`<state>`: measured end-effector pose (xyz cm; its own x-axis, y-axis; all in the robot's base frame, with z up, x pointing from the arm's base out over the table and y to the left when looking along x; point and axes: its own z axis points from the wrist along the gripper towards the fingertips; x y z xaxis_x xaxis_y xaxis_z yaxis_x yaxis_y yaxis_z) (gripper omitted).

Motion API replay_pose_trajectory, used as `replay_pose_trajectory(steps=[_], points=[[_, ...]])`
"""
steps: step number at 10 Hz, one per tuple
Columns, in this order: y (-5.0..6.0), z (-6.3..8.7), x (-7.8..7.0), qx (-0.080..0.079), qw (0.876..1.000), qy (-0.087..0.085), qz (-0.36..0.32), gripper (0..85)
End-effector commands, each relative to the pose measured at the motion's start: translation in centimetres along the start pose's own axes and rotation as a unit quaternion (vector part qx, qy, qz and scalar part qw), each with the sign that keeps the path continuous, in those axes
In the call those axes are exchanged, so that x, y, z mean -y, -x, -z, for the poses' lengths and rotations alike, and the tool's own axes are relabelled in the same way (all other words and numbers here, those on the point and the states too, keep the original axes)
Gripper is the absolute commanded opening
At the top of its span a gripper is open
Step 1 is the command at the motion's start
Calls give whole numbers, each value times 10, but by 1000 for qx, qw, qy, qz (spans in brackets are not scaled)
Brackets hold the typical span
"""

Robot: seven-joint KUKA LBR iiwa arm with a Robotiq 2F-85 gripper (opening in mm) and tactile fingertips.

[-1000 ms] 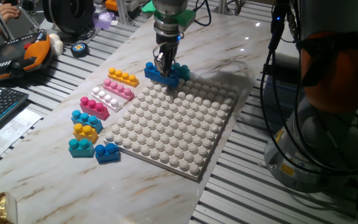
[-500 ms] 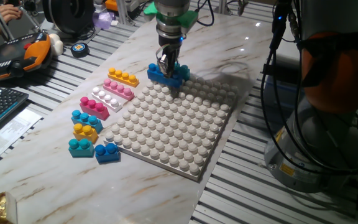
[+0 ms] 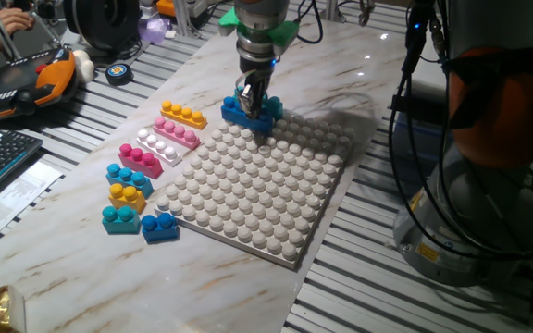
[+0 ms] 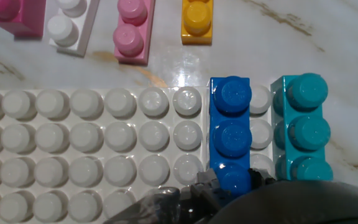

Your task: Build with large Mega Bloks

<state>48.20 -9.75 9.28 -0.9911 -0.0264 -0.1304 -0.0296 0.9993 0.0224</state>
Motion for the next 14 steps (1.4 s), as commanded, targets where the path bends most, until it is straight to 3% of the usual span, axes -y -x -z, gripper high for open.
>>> replay_pose_trajectory(steps=[1,11,14], points=[[0,-3,0,3,1000,0,0,7],[2,-19,1,7,1000,7,-7,7],[2,-16,1,6,1000,5,-11,7]])
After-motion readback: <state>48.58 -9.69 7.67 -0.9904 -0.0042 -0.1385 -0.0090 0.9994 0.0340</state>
